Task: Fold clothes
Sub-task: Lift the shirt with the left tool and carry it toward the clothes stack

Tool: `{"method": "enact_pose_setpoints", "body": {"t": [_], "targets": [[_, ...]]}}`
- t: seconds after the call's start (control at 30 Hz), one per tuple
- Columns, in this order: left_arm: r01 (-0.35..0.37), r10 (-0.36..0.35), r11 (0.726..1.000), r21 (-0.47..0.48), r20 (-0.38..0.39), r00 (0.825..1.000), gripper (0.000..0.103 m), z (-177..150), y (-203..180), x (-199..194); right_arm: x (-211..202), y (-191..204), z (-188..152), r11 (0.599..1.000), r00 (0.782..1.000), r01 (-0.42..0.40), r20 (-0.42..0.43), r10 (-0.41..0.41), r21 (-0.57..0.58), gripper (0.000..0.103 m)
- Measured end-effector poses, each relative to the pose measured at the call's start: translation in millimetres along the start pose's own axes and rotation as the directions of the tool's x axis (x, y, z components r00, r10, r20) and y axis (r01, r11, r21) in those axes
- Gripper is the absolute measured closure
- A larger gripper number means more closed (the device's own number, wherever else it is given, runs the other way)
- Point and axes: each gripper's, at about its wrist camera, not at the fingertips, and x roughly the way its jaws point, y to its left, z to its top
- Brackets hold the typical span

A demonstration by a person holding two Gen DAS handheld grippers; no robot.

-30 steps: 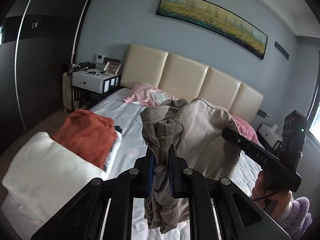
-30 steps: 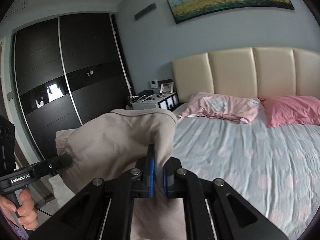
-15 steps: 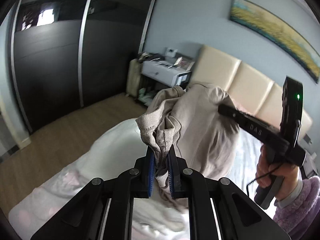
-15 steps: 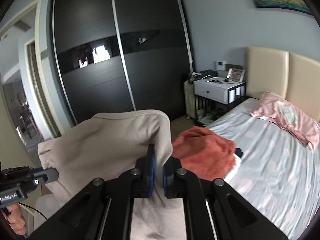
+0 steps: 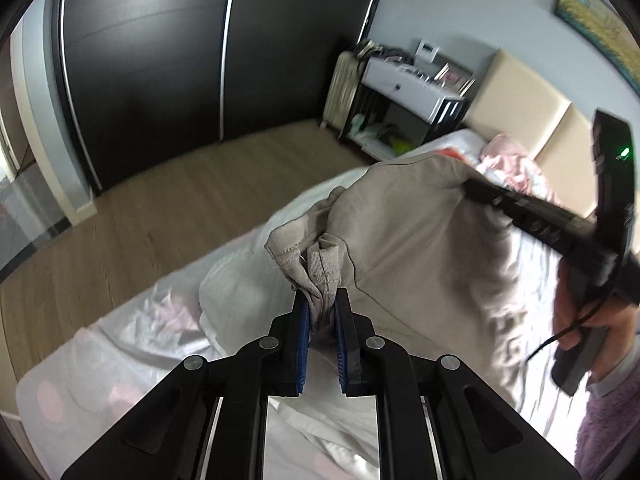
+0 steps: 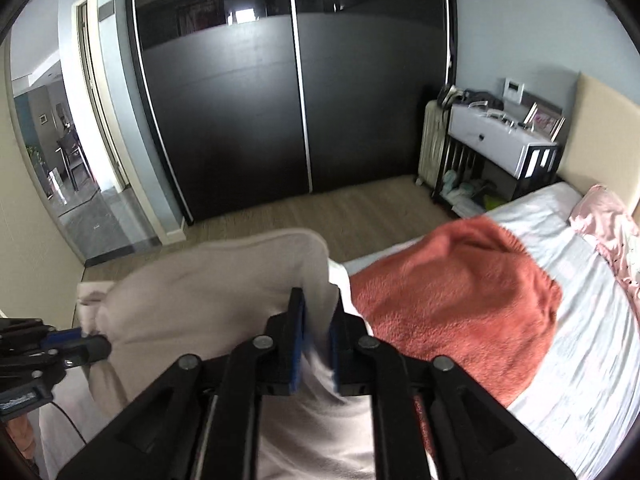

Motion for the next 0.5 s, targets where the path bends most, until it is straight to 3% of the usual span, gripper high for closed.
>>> {"method": "enact_pose_setpoints", "body": {"t": [0.27,0.43,0.5], "targets": [[-0.077,0.078,0.997,0.032,-0.039,0.996,0.090,-6.4,8.5,24.7,-0.3,-46.5,-9.1,0.992,1.000,-0.018,-0.007,0.019,0.129,0.083],[-0.049,0.050,0.998,0.029,-0.016,0.999,0.080,-10.9,26.2,4.6,-16.8,-61.3,-23.7,0.983,0.999,-0.045,0.015,0.043,0.179,0.083],[-0.098,0.098,0.995,0.021,0.012,0.995,0.079,-5.5,28.5,-2.2,-25.5,-55.2,-30.0,0.982,0.997,-0.079,0.034,0.074,0.173,0.083]]}}
